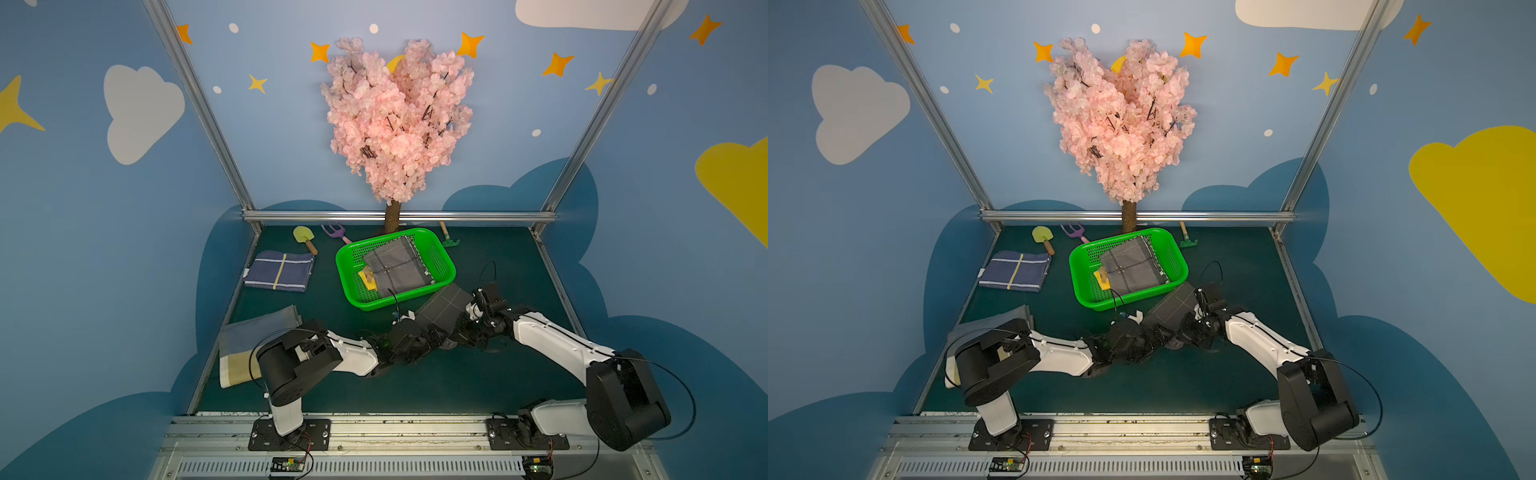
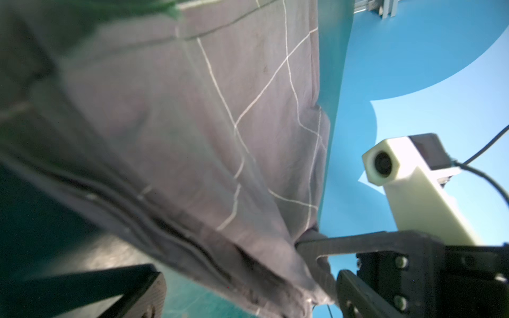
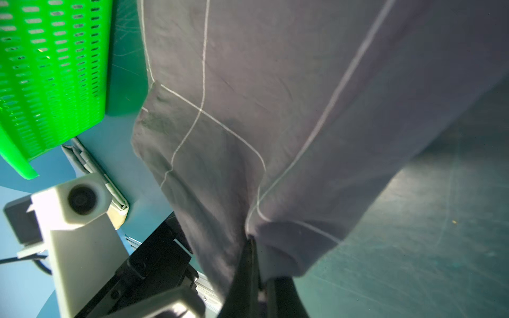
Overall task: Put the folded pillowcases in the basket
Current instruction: Move the pillowcase to the center of the board.
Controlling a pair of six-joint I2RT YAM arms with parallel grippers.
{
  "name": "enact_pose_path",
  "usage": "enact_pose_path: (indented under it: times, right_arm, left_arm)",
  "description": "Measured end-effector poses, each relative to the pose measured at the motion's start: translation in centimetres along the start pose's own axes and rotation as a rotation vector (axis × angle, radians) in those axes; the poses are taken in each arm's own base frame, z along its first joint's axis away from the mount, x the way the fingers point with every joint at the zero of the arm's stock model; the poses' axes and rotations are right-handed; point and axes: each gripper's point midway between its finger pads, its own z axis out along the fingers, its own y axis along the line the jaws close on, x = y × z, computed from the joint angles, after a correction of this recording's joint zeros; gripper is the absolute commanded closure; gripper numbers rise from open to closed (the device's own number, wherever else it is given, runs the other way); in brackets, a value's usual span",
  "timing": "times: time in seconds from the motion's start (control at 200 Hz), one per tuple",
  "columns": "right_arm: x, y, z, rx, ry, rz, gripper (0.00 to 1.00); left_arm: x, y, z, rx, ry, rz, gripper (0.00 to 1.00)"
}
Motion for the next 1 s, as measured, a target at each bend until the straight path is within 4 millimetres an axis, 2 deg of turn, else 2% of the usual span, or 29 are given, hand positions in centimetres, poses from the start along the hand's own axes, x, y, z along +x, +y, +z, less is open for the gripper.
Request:
enact_pose_path:
  times: [0.265, 0.385, 0.566, 0.646, 0.766, 0.811, 0.861, 0.906, 0.936, 1.001]
  right_arm:
    - [0.6, 0.3, 0.4, 0.003, 0.005, -0.007, 1.0]
    - [1.3, 0.7, 0.6, 0.006, 0.017, -0.025, 1.0]
    - [2.1, 1.2, 0.9, 0.004, 0.03, -0.034, 1.0]
    - [2.3, 1.3, 1.0, 0.003, 0.033, -0.034, 1.0]
    - [2.7, 1.5, 1.1, 0.002, 0.041, -0.042, 0.84]
    - [2.8, 1.5, 1.1, 0.002, 0.043, -0.046, 0.73]
    - [2.9, 1.7, 1.1, -0.002, 0.046, -0.045, 0.56]
    - [3.1, 1.8, 1.0, -0.007, 0.049, -0.053, 0.35]
    - [3.1, 1.9, 1.0, -0.012, 0.051, -0.059, 0.28]
    - [3.2, 2.0, 0.7, -0.014, 0.054, -0.072, 0.2]
  left_arm:
    - [0.0, 0.0, 0.1, 0.016, -0.008, -0.049, 0.01]
    - [0.0, 0.0, 0.3, 0.022, -0.007, -0.064, 0.06]
    - [-0.1, 0.5, 0.7, 0.018, -0.008, -0.085, 0.27]
    - [-0.2, 0.8, 0.8, 0.01, -0.007, -0.086, 0.44]
    - [-0.4, 1.0, 0.8, 0.004, -0.004, -0.087, 0.8]
    - [-0.4, 1.0, 0.8, 0.004, -0.003, -0.075, 0.96]
    - [-0.4, 1.1, 0.8, -0.002, -0.003, -0.079, 0.97]
    - [-0.4, 1.4, 0.8, -0.012, -0.001, -0.071, 0.97]
    - [-0.4, 1.4, 0.8, -0.015, 0.0, -0.069, 0.97]
    - [-0.3, 1.6, 0.8, -0.021, 0.002, -0.063, 0.97]
